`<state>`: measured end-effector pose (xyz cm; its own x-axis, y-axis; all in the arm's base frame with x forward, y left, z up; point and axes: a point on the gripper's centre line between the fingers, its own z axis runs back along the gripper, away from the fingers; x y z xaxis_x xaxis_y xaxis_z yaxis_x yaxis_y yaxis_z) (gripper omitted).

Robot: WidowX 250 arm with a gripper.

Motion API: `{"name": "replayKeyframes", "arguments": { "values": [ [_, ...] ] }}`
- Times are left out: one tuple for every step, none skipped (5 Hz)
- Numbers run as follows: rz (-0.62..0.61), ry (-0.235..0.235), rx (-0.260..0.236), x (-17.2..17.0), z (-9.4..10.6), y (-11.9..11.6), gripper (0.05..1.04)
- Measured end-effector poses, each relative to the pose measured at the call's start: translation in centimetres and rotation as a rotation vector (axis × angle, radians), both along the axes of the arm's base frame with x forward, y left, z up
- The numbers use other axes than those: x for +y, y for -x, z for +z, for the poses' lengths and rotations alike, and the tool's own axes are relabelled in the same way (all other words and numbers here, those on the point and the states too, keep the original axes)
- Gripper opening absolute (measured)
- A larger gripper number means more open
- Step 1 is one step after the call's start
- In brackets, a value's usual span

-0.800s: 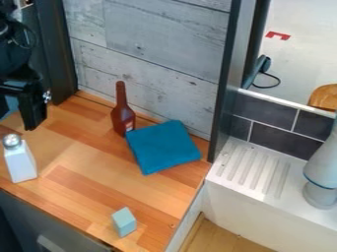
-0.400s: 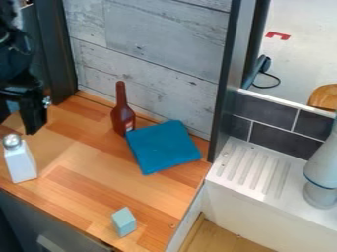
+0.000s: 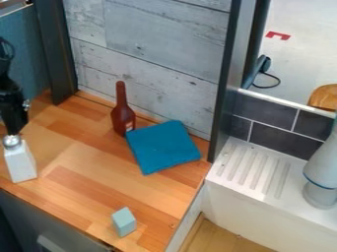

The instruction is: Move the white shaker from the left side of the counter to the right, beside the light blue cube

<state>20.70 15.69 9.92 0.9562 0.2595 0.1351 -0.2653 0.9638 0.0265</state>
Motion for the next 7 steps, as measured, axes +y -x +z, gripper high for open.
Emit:
{"name": "replayKeyframes", "arguments": {
  "values": [
    [0.027,0.001,-0.001,1.3,-1.0,0.3,1.001],
    [0.041,0.001,-0.001,1.9,-2.4,-0.2,1.001],
    [0.072,-0.014,-0.006,2.7,-3.0,-0.8,1.001],
    [0.109,-0.044,0.005,3.4,-4.2,-1.1,1.001],
    [0.093,-0.072,0.011,3.0,-5.1,-1.9,1.001],
    [0.108,-0.066,0.017,3.0,-5.7,-2.0,1.001],
    [0.123,-0.053,0.030,2.9,-6.5,-2.2,1.001]
  ]
}}
